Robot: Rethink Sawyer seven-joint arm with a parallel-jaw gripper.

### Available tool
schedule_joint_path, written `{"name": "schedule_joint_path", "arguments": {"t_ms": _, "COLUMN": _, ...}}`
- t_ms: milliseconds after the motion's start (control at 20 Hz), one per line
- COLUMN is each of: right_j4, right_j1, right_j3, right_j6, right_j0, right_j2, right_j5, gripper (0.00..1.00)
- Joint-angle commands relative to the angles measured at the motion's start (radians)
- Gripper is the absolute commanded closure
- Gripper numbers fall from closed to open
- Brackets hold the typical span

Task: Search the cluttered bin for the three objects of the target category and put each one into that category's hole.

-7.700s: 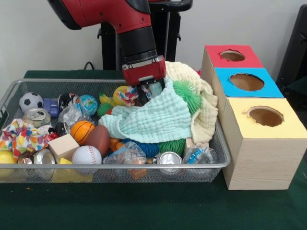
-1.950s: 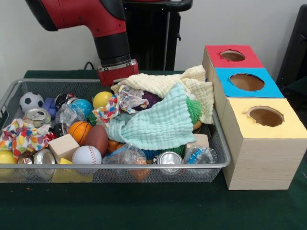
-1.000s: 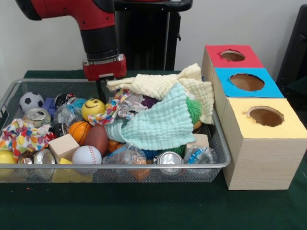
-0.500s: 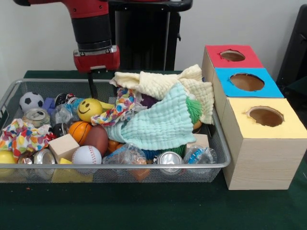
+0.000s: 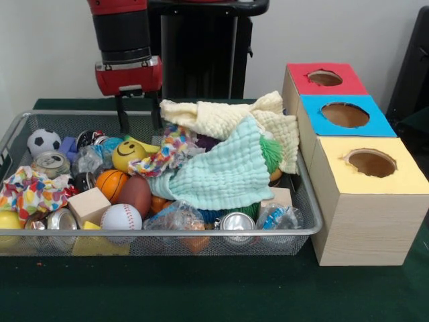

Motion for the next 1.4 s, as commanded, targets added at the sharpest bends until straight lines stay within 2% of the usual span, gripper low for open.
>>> {"name": "schedule_joint_path", "arguments": {"t_ms": 50, "right_j4": 0.024, "right_j1": -0.003, "right_j3": -0.126, "right_j6": -0.246, "right_j0": -0.063, "right_j2": 0.116, "right_j5": 0.190, "gripper": 0.00}}
{"name": "schedule_joint_path", "arguments": {"t_ms": 400, "right_j4": -0.010, "right_j1": 0.041, "right_j3": -0.173, "right_j6": -0.309, "right_j0": -0.115, "right_j2": 0.179, "right_j5": 0.232, "gripper": 0.00}}
{"name": "schedule_joint_path", "arguments": {"t_ms": 850, "right_j4": -0.058, "right_j1": 0.194, "right_j3": -0.275, "right_j6": -0.463, "right_j0": -0.197, "right_j2": 0.263, "right_j5": 0.274, "gripper": 0.00}}
{"name": "schedule_joint_path", "arguments": {"t_ms": 1400, "right_j4": -0.062, "right_j1": 0.274, "right_j3": -0.436, "right_j6": -0.639, "right_j0": -0.208, "right_j2": 0.302, "right_j5": 0.338, "gripper": 0.00}}
